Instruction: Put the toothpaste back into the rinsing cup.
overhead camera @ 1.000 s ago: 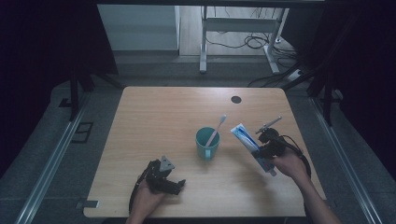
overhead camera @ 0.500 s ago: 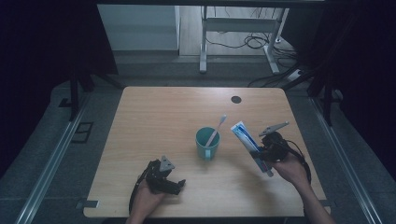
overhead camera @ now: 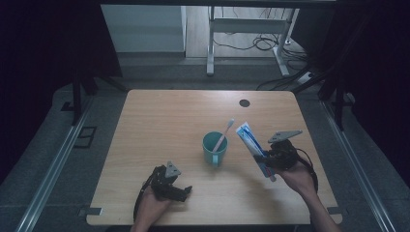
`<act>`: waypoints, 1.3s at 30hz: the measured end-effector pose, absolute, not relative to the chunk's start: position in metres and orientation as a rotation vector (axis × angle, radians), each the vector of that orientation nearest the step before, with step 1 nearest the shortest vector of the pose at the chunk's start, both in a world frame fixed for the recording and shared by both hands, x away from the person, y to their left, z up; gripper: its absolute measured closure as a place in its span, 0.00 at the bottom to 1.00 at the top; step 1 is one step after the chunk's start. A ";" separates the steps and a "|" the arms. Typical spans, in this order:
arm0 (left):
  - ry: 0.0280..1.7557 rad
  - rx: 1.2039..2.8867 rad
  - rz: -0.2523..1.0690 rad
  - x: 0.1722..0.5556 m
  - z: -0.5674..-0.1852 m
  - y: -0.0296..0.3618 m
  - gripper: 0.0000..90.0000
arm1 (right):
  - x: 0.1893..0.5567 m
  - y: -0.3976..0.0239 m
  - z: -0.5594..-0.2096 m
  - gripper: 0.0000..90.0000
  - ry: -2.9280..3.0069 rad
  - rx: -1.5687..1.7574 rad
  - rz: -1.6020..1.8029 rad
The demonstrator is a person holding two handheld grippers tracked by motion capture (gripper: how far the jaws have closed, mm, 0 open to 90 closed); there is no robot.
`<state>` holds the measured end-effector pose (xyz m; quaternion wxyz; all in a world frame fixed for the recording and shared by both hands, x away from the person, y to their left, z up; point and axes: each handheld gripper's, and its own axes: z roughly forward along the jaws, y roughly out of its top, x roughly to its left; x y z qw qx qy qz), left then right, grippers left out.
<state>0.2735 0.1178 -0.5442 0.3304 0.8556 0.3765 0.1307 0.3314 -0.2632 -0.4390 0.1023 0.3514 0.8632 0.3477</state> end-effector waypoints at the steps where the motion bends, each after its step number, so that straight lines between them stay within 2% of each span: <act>1: 0.984 2.237 0.342 0.274 -0.544 0.118 0.02 | 0.331 -0.263 -0.439 0.79 2.548 1.037 1.026; 39: 0.983 2.240 0.342 0.274 -0.544 0.118 0.02 | 0.336 -0.218 -0.411 0.79 2.432 0.891 1.273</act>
